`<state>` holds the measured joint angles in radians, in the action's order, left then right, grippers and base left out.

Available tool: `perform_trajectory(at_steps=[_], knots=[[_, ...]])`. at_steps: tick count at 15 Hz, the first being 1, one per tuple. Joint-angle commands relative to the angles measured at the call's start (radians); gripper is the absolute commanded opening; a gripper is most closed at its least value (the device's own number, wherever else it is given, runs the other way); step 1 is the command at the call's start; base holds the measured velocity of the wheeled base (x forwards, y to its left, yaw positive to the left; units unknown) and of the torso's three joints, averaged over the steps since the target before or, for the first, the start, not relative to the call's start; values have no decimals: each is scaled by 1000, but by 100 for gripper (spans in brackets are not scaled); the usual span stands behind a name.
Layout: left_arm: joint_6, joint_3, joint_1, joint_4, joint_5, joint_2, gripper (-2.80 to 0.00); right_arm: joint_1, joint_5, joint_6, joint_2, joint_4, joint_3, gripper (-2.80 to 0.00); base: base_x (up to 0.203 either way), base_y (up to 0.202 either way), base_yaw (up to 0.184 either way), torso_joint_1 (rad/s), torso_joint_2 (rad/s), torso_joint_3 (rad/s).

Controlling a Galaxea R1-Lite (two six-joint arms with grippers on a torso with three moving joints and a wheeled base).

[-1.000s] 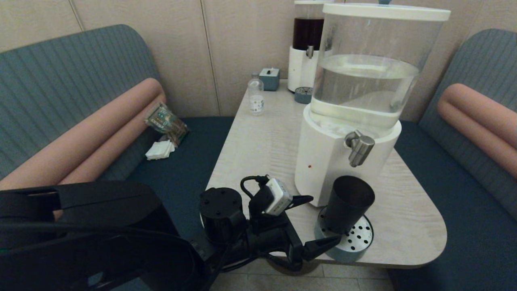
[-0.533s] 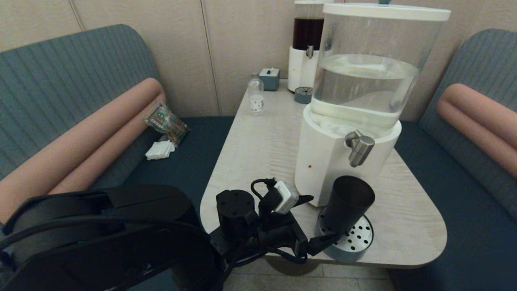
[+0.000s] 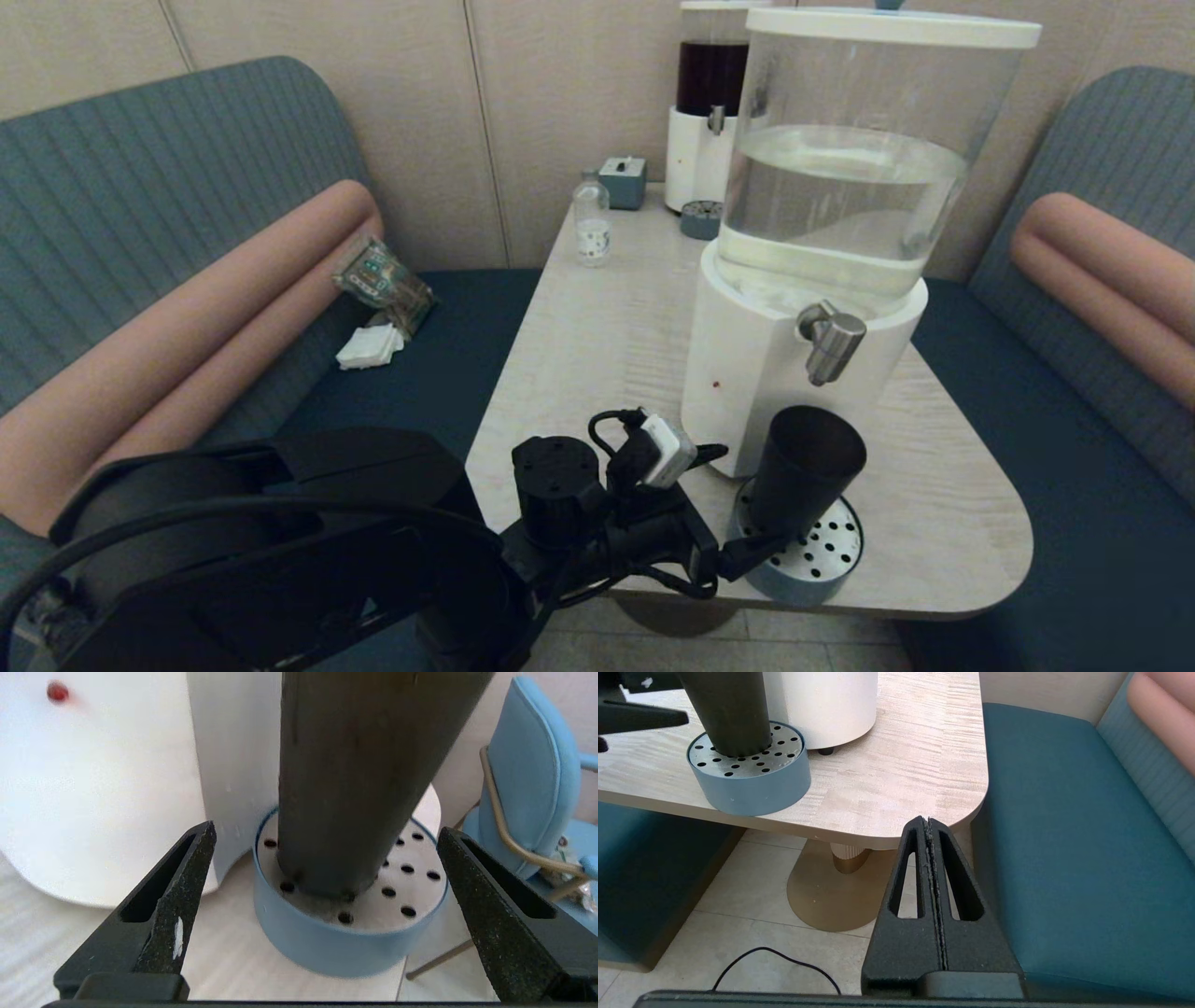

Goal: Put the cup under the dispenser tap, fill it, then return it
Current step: Place the cup next to the water dispenser

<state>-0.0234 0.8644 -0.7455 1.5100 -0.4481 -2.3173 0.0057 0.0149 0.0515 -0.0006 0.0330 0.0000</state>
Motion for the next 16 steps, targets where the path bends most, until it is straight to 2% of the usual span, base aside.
perform_trajectory(at_steps=[1, 16], knots=[[3, 24, -1, 7, -3, -7, 0, 0, 0, 1, 0, 1, 15, -280, 0, 0, 0, 0, 0, 0], [10, 217, -20, 7, -9, -138, 0, 0, 0, 1, 0, 1, 15, -280, 0, 0, 0, 0, 0, 0]])
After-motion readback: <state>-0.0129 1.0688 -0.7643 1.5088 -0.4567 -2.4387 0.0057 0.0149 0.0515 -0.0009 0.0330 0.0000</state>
